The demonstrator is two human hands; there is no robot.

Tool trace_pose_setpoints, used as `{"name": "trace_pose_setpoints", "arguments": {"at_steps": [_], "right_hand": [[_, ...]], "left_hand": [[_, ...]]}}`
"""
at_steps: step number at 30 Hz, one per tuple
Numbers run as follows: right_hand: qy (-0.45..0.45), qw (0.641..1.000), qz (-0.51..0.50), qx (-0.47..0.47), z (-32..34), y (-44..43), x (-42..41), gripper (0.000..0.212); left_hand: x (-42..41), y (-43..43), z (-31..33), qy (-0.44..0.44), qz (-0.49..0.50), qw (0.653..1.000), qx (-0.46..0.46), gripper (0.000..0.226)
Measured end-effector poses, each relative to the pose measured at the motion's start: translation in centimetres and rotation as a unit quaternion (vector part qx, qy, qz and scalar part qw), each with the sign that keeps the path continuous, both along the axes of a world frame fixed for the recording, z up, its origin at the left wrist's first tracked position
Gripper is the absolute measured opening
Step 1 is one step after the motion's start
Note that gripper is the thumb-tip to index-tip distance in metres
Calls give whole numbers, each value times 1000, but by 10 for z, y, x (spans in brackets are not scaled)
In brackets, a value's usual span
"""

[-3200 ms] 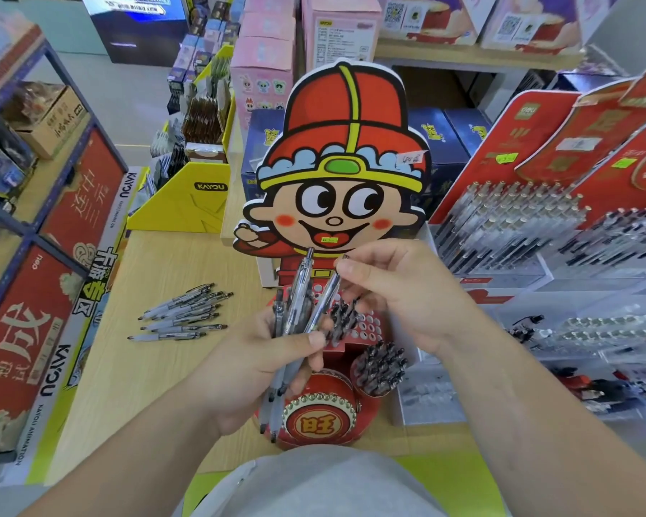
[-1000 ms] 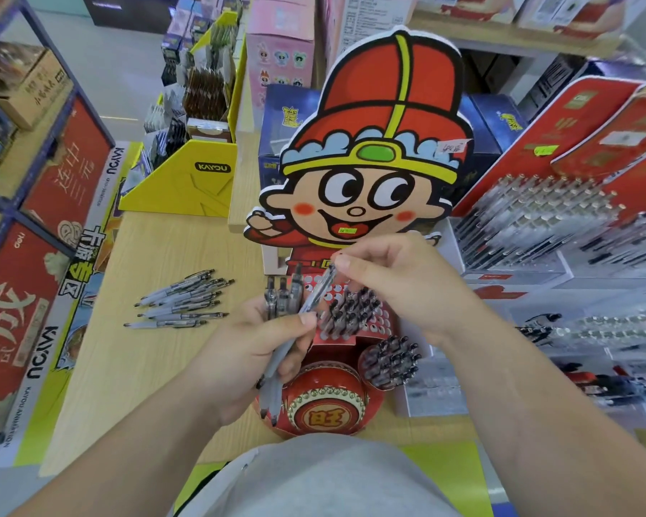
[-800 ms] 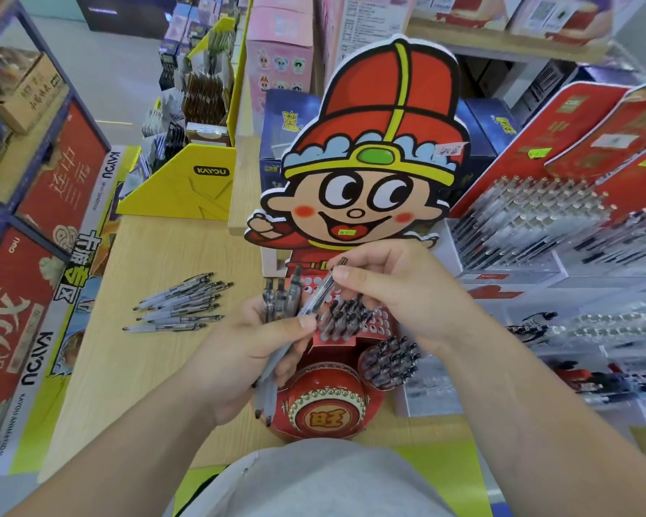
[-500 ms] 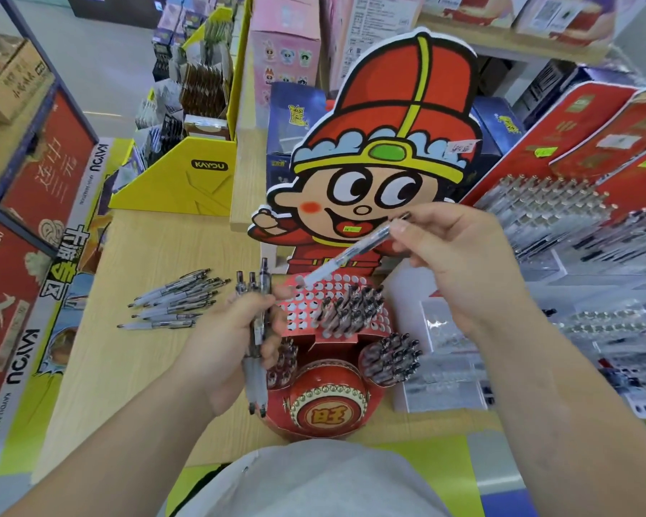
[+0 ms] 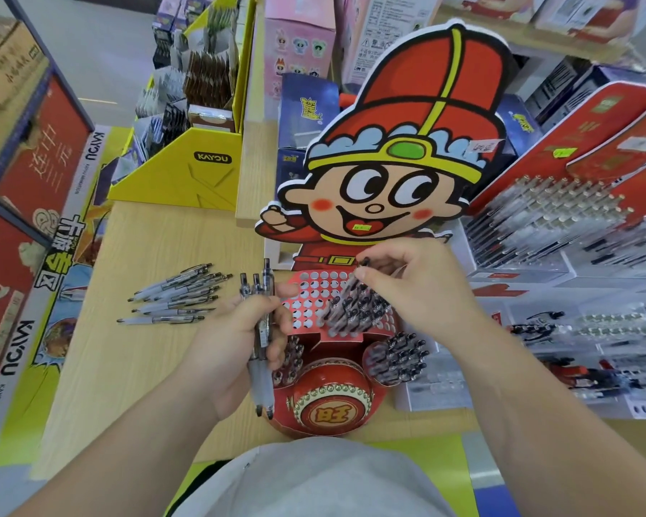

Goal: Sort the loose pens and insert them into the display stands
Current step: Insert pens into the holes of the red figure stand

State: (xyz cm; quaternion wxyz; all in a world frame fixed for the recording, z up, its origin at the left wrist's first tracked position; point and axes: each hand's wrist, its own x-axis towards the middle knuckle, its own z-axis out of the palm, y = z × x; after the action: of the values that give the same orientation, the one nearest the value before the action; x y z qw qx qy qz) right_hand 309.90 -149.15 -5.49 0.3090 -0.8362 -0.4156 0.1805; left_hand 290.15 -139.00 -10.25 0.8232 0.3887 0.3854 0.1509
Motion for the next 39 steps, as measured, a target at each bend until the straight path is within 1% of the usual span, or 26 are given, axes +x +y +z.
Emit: {"name": "trace_pose_setpoints", "arguments": {"at_steps": [3,7,13,19,25,30,33,35,36,38,39], "right_hand": [[10,1000,0,0,-2,1,1,12],[1,1000,13,-10,-6,2,1,12],[-13,994,63,-84,-11,6,-2,14],[-10,991,68,-113,-9,12,0,12],[-35,985,97,-136,-6,13,2,14],[-53,980,117,-150,-1,14,2,14],[-57,978,128,-154,-1,13,3,16],[-43,981,122,-142,1,10,4,23],[-28,987,107,-116,3,8,3,25],[7,997,68,-35,10,2,-1,23],[33,998,51,5,14,0,-5,18]], "left_hand": [[0,-2,-1,0,0,1000,-5,27],[1,-1,-1,1,1,1000,-10,27],[1,-1,-1,2,-1,1000,-10,27],[-1,-1,-3,-1,-4,1000,-5,27],[-1,-2,-3,-6,-9,1000,-2,26],[-2,-3,-1,-9,-10,1000,17,22],[-3,-4,2,4,-32,999,40,23],[-3,-4,6,-8,-49,998,51,16],[-3,-4,9,-18,-61,997,54,18],[-2,-6,16,-36,-91,993,64,24],[-2,-7,18,-44,-103,991,71,19]]}}
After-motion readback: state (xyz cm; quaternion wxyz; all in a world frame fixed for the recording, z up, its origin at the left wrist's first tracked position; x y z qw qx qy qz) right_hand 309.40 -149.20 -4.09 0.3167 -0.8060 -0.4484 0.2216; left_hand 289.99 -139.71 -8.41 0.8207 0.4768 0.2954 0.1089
